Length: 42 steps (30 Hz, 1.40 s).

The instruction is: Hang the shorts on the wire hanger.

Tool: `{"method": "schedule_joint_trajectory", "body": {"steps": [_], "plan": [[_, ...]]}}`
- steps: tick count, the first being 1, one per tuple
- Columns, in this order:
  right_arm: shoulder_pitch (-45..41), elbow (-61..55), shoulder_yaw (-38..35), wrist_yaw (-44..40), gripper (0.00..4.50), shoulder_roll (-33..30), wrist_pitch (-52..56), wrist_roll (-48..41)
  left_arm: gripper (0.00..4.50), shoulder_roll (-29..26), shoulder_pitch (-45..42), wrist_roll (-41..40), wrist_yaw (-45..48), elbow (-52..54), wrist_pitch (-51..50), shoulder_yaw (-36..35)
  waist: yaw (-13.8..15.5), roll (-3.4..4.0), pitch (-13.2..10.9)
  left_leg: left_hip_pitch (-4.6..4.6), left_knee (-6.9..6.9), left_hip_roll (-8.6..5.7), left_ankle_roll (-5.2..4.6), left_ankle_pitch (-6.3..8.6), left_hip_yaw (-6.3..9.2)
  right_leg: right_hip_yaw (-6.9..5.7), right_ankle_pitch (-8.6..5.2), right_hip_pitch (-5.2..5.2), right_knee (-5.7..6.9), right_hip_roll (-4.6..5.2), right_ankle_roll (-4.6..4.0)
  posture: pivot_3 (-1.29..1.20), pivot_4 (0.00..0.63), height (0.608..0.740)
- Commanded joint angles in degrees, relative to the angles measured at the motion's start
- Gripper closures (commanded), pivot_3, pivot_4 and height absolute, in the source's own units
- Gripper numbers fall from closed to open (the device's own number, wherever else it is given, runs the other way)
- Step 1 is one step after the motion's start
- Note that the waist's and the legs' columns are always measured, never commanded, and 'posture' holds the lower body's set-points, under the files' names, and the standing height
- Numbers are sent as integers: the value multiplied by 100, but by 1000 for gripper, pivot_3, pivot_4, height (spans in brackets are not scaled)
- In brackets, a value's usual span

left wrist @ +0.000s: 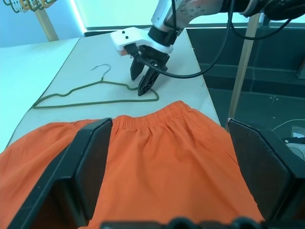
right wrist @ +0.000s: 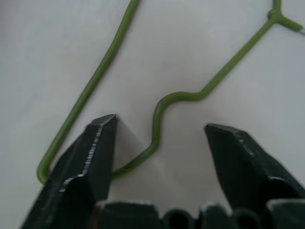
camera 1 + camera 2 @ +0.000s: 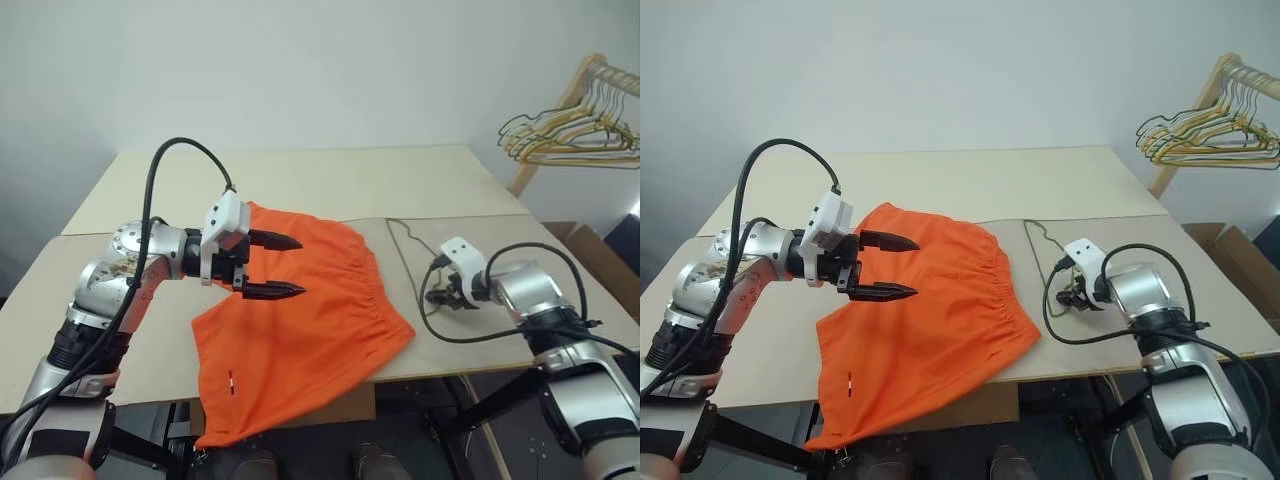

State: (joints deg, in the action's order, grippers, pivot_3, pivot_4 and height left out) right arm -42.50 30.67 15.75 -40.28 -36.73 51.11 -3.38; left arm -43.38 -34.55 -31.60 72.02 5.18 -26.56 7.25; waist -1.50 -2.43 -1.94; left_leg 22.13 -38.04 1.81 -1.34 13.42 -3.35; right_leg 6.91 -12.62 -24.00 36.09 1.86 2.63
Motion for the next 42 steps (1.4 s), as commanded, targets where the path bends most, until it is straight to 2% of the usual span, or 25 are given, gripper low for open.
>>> {"method": "schedule_joint_trajectory", "body": {"steps": [1,7,8,13,16,22,26,29,34,38,42], "plan": [[-95,494,-105,-15,2279,67,155,87,336,-3,-27,-15,-2,185,32,-211,-1,-1,1,-5,-8,2,1,-1,1,0,-1,6,1,-3,6,89,0,740],[-20,392,-275,-114,4347,-15,332,44,336,26,-37,45,32,129,123,-236,52,0,1,-3,-55,7,3,-3,4,0,-11,18,11,-5,18,77,0,740],[17,351,-290,-116,4435,-36,321,62,336,43,-45,56,35,117,149,-235,52,0,1,0,-59,8,3,-3,4,0,-11,18,11,-6,19,76,0,740],[298,-163,-207,166,4435,-239,-58,411,336,141,-121,131,77,-8,252,-217,71,0,2,18,-61,7,3,-3,4,0,1,3,10,-6,39,59,0,740],[544,-678,-169,608,4435,-477,-897,865,336,245,-275,221,58,-204,325,-194,88,1,1,29,-62,6,3,-3,3,0,2,-8,9,-5,39,51,0,740],[997,-1334,-45,1917,4435,-1234,-3892,2167,336,502,-815,594,-86,-945,694,-227,0,21,-7,65,-77,0,3,-3,-2,7,6,-36,3,-1,50,38,0,740],[1036,-1279,443,3146,4435,-2148,-6038,3753,336,673,-1475,769,-106,-1720,830,-293,-92,22,-8,63,-74,1,3,-3,1,4,6,-35,3,-2,50,36,0,740],[935,-1123,559,4147,4435,-2447,-7052,4556,336,664,-1785,809,35,-2054,850,-306,-151,22,-8,60,-71,1,2,-3,-2,9,-4,-35,0,-3,35,32,0,740],[751,-1004,528,5451,4435,-2535,-8002,5449,336,696,-2352,1106,307,-2855,722,-82,-255,22,-8,59,-74,-4,2,-3,-4,19,-11,-32,2,-2,22,31,0,740],[555,-998,490,5783,4435,-2436,-8299,5818,336,653,-2530,1848,595,-3161,887,564,-260,22,-8,51,-77,-7,1,-3,-3,24,-11,-21,1,-1,22,24,0,740],[416,-1000,493,5855,4435,-2363,-8497,5977,336,855,-2693,2024,650,-3405,653,688,-260,21,-8,51,-78,-8,1,-3,-3,25,-11,-21,2,0,21,21,0,740]]}}
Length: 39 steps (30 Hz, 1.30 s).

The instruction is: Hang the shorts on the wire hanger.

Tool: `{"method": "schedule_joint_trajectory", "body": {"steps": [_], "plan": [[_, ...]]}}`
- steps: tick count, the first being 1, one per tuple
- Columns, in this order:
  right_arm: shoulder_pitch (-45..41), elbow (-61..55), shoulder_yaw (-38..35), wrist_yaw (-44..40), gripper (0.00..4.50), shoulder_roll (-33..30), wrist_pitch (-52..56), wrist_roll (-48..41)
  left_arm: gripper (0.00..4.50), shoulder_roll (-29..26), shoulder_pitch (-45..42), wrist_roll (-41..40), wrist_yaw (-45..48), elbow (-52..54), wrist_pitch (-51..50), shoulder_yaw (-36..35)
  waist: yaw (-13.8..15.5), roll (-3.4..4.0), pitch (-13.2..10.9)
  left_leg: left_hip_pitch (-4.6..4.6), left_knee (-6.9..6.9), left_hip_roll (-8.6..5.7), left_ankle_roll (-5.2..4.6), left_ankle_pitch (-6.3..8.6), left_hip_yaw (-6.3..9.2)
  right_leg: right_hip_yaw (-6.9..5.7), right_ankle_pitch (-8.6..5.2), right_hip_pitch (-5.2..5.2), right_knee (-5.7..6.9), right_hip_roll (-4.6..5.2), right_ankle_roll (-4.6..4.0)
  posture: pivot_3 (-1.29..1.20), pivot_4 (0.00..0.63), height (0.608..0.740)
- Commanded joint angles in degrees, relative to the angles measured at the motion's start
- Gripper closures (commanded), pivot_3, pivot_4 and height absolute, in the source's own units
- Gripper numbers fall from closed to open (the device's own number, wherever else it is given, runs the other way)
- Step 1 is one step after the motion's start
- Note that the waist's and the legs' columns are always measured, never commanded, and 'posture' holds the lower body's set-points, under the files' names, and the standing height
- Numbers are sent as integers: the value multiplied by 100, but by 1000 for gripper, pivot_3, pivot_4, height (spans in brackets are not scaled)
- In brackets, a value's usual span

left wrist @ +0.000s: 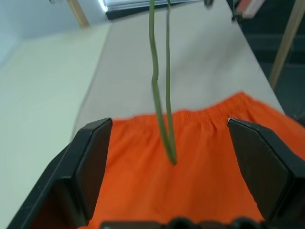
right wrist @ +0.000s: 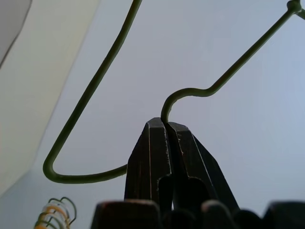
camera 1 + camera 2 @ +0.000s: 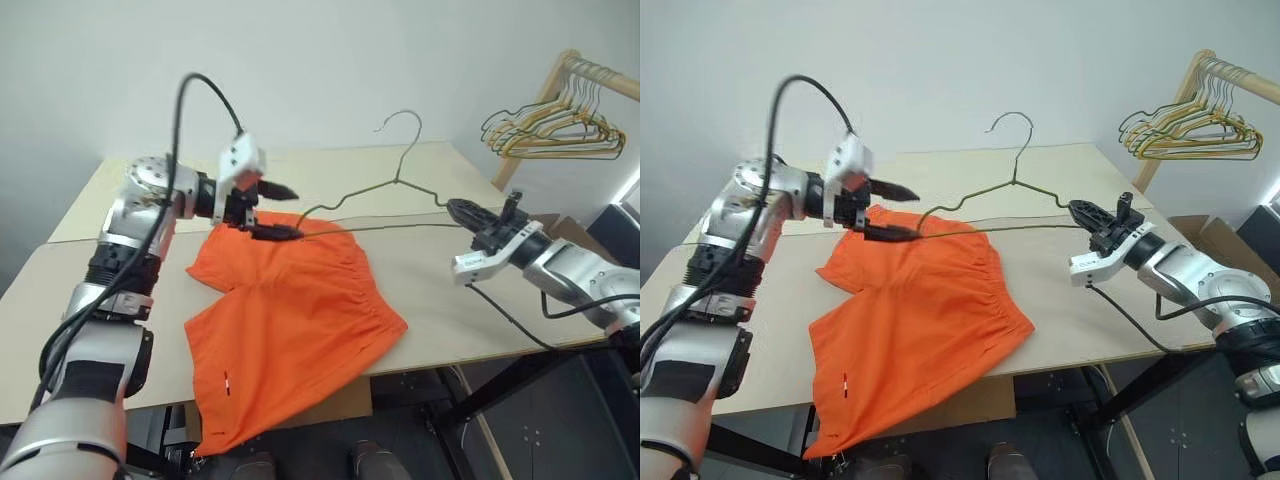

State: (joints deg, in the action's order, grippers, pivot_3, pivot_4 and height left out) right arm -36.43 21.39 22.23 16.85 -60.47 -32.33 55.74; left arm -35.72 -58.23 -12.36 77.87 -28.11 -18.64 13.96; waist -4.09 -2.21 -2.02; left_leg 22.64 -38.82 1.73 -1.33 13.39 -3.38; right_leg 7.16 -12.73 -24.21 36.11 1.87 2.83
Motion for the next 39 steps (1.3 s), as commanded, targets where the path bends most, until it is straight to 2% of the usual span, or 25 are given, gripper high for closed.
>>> {"method": "schedule_joint_trajectory", "body": {"steps": [1,8,12,15,19,27,33,37,39], "plan": [[-208,-94,-151,146,4435,28,-193,98,336,160,-373,131,92,-133,-245,53,0,0,0,1,0,0,0,0,0,0,0,-1,0,0,0,21,0,740],[-269,-183,-169,-24,4435,96,-369,197,336,472,-479,378,292,-410,-251,180,-5,0,0,6,1,-2,-3,2,1,0,20,-2,-2,2,-3,14,0,740],[-282,-260,-174,-228,4435,143,-334,235,336,508,-492,519,713,-377,-426,476,-17,0,0,4,1,-1,-4,2,1,0,18,-2,-1,1,-4,7,0,740],[-322,-270,-186,-353,4435,192,-287,268,336,625,-466,850,455,-457,-438,678,-16,0,0,3,-1,-2,-4,2,2,0,15,0,0,1,-2,2,0,740],[-318,-328,-227,-453,4500,221,-299,260,1555,775,-449,1008,254,-597,-333,668,-14,0,0,4,-8,-2,-4,2,2,0,15,2,1,1,-2,-1,0,740],[-283,-414,-274,-591,4500,238,-312,234,4389,832,-488,1038,238,-739,-201,560,-30,0,0,3,-6,-1,-4,2,1,1,21,1,1,1,-2,0,0,740],[-236,-528,-371,-731,4500,181,-359,94,4469,803,-525,1082,236,-814,-114,512,-40,0,0,3,-8,-2,-4,2,1,1,21,2,2,2,-1,-2,0,740],[9,-654,-423,-1076,3470,-58,-1017,-556,4500,734,-683,1126,221,-1075,61,432,-43,0,0,4,-7,-2,-4,2,2,0,29,2,2,2,12,1,0,740],[161,-762,-479,-1195,2719,-200,-1314,-823,4500,689,-770,1181,154,-1241,201,400,-29,0,0,5,-6,-2,-5,3,3,-2,31,2,0,2,15,1,0,740]]}}
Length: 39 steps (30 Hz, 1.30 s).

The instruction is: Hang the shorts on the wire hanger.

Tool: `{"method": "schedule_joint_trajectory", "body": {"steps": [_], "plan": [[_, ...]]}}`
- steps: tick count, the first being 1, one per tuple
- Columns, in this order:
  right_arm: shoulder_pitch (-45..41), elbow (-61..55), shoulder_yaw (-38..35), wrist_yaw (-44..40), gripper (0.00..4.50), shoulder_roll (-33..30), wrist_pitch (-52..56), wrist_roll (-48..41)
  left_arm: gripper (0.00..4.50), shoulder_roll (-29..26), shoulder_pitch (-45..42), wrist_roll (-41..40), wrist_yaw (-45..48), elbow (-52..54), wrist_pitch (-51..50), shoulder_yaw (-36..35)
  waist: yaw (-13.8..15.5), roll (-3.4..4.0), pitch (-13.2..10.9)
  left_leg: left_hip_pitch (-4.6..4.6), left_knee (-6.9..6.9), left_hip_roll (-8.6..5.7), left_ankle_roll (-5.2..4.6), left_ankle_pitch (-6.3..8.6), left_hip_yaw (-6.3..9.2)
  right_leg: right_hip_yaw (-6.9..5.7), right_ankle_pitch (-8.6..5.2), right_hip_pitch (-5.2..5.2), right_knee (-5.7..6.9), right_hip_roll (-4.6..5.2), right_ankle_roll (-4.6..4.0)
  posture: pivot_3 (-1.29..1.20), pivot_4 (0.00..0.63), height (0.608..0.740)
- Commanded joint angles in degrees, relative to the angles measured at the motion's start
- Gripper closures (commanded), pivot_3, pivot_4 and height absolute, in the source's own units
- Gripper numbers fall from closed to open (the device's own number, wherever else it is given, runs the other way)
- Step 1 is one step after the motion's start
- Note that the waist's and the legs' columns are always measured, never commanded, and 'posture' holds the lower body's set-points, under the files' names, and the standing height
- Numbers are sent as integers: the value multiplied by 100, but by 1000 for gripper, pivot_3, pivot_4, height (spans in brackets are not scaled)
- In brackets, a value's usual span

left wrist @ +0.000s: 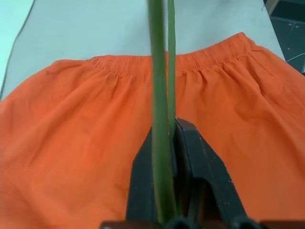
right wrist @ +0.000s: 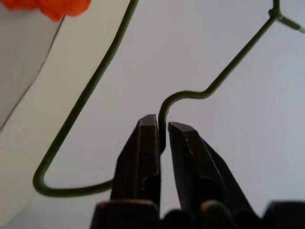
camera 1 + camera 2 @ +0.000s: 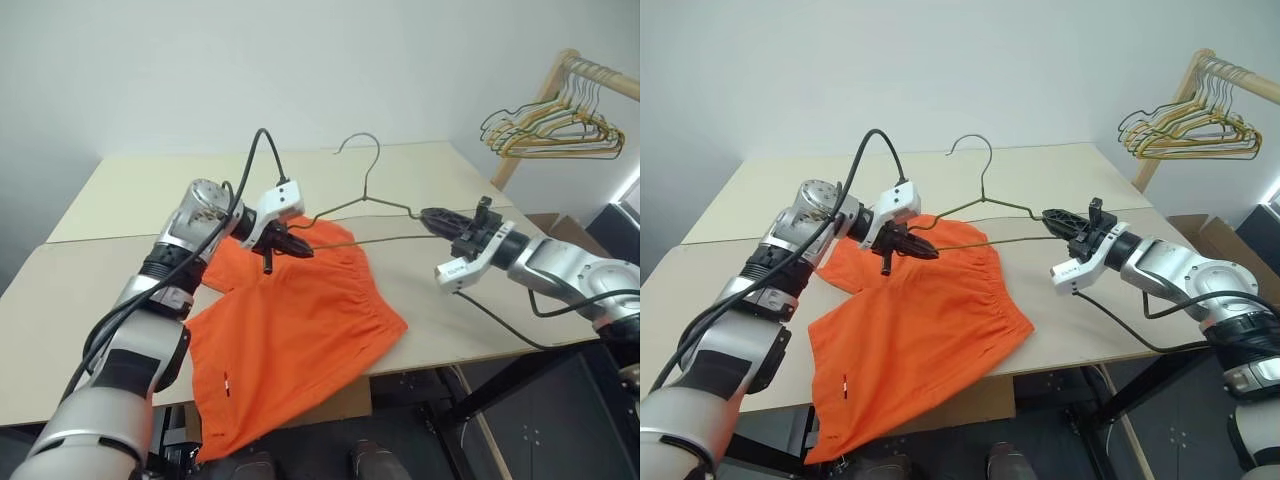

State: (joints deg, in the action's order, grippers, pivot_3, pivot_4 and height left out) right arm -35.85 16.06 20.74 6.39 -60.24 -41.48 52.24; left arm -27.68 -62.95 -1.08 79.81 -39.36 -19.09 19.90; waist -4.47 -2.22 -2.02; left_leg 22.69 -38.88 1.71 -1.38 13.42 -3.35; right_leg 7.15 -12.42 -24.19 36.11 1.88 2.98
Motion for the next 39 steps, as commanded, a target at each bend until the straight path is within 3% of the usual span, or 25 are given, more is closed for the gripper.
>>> {"method": "schedule_joint_trajectory", "body": {"steps": [1,3,5,7,10,12,14,19,27,31,39], "plan": [[159,-269,-374,-211,2382,-255,-485,-594,4500,-130,-330,74,-58,-180,299,-205,10,0,0,-1,0,0,-2,1,0,-1,0,1,-1,0,0,1,0,740],[258,-320,-459,-476,1640,-300,-656,-1013,4500,-168,-363,134,-98,-271,416,-222,-1,0,0,-1,0,0,-3,2,0,0,0,1,-1,0,0,10,0,740],[437,-404,-526,-1159,886,-311,-620,-2061,4500,-216,-359,201,-170,-293,553,-244,-11,-1,-1,-3,-1,0,-3,2,-2,3,0,3,0,0,0,17,0,740],[729,-858,-579,-2323,236,-317,141,-3714,4500,-316,-231,305,-209,-211,1080,-214,-9,-6,-3,-7,-1,0,-3,2,0,2,1,11,-1,0,0,21,0,740],[709,-2071,-807,-4303,59,-379,3262,-6462,4500,-485,45,403,-148,-8,1960,-172,-60,-6,-4,-26,1,3,-4,2,5,10,11,31,0,0,-13,31,0,740],[483,-2507,-913,-4887,59,-423,4934,-7212,4500,-516,151,430,-191,56,2311,-174,-69,-6,-5,-55,1,9,-7,4,17,8,13,71,-1,3,-15,37,0,740],[-27,-2496,-736,-5660,59,-409,5867,-7419,4500,-487,258,322,-166,170,2347,-263,-30,-4,-5,-77,1,12,-7,5,20,-9,4,95,-4,13,-27,43,0,740],[-889,-2285,-122,-7040,59,-147,6999,-7197,4500,-520,411,183,0,452,2254,-318,95,-4,-4,-61,-3,11,-6,5,4,-21,-35,66,-1,15,-9,57,0,740],[-1749,-1655,647,-7490,59,617,8030,-6124,4500,-551,482,192,5,646,2111,-365,329,-2,-3,63,-24,3,-6,4,-2,-13,-2,-90,79,4,-21,78,0,740],[-1840,-1577,643,-7620,916,788,8148,-5943,4500,-590,572,223,9,740,2123,-352,416,-2,-4,69,-25,10,-6,4,-1,-16,-6,-99,88,-7,-29,81,0,740],[-1690,-1722,534,-7735,3946,846,8233,-5749,4500,-606,553,207,51,735,2121,-361,513,-1,-4,68,-39,12,-5,4,-3,-16,-6,-97,92,-8,-29,74,0,740]]}}
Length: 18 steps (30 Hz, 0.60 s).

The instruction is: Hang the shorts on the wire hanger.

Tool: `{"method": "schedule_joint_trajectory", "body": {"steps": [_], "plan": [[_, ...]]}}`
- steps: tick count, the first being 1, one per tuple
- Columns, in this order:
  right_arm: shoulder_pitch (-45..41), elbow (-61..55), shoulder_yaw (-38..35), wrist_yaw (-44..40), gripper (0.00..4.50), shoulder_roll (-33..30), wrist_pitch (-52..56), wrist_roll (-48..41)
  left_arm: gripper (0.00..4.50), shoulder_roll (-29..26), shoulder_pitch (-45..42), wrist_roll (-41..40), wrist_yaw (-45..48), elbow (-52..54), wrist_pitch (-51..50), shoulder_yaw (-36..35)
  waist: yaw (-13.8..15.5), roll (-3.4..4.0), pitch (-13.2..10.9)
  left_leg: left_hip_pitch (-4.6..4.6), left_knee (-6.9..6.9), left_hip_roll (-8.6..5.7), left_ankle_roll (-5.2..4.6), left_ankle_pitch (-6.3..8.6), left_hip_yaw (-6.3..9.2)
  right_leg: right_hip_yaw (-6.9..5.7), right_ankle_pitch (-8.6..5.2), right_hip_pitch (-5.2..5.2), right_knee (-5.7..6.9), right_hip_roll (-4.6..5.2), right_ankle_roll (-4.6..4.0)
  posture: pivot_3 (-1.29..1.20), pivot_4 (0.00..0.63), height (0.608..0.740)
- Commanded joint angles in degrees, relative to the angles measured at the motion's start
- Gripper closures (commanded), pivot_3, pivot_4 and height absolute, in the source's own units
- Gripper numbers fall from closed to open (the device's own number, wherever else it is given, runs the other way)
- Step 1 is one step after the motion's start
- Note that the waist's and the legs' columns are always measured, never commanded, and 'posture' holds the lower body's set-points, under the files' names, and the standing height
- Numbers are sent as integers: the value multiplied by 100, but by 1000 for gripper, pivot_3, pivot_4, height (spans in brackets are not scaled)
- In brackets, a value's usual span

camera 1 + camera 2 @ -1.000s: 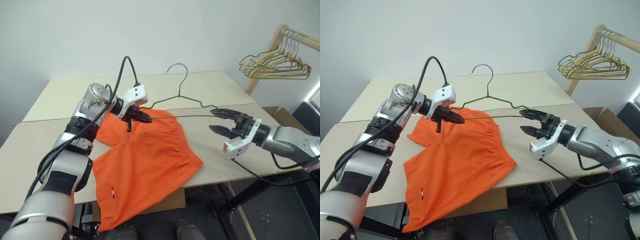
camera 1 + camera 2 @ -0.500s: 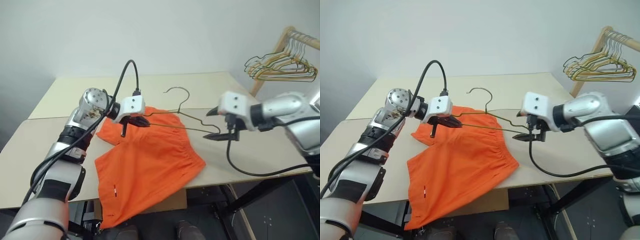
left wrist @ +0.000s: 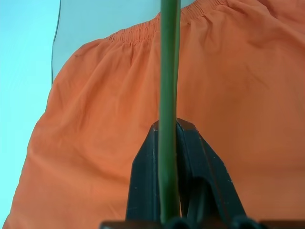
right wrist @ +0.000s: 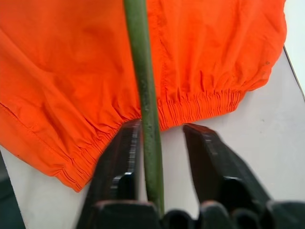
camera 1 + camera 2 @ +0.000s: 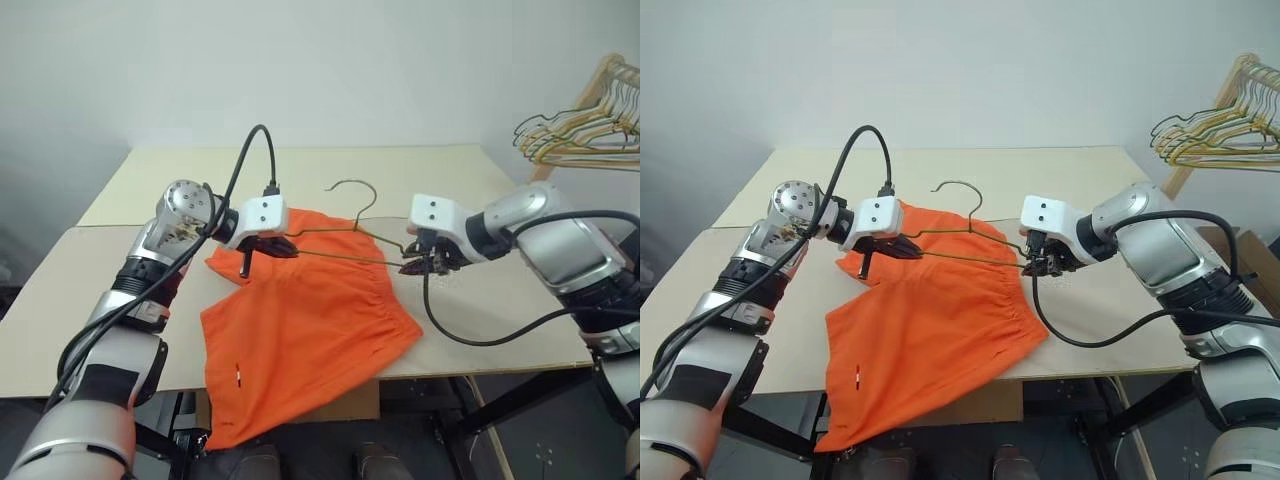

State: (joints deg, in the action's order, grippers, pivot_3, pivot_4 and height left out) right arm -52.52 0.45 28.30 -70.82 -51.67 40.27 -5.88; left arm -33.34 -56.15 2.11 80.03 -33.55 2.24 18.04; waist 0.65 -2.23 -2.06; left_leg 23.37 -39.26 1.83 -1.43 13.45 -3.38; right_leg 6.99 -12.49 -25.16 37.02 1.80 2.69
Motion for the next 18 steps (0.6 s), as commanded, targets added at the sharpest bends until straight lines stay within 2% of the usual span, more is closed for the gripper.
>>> {"method": "schedule_joint_trajectory", "body": {"steps": [1,2,12,15,18], "plan": [[5,-186,-239,-4,4251,-12,65,80,4500,-35,-131,-120,41,146,-5,-176,0,0,0,0,-2,0,0,0,0,0,0,0,2,-1,0,74,0,740],[42,-213,-252,17,4487,-18,66,103,4500,-26,-140,-128,53,134,-3,-177,-2,0,0,0,-3,1,0,0,0,0,0,0,3,-1,0,74,0,740],[335,-424,-421,91,4487,-94,30,188,4500,34,-206,-182,192,-12,122,-219,-5,0,0,-1,-4,6,0,0,0,1,0,-1,6,-8,-1,60,0,740],[464,-521,-544,5,4500,-166,-21,136,3795,85,-204,-366,172,-96,179,-403,-4,1,0,1,-5,6,0,0,0,1,0,-1,5,-8,-1,58,0,740],[724,-691,-772,-27,4500,-298,88,-11,2850,49,-300,-533,303,-322,314,-571,-3,0,0,1,-6,6,0,0,0,1,0,0,4,-8,-1,58,0,740]]}}
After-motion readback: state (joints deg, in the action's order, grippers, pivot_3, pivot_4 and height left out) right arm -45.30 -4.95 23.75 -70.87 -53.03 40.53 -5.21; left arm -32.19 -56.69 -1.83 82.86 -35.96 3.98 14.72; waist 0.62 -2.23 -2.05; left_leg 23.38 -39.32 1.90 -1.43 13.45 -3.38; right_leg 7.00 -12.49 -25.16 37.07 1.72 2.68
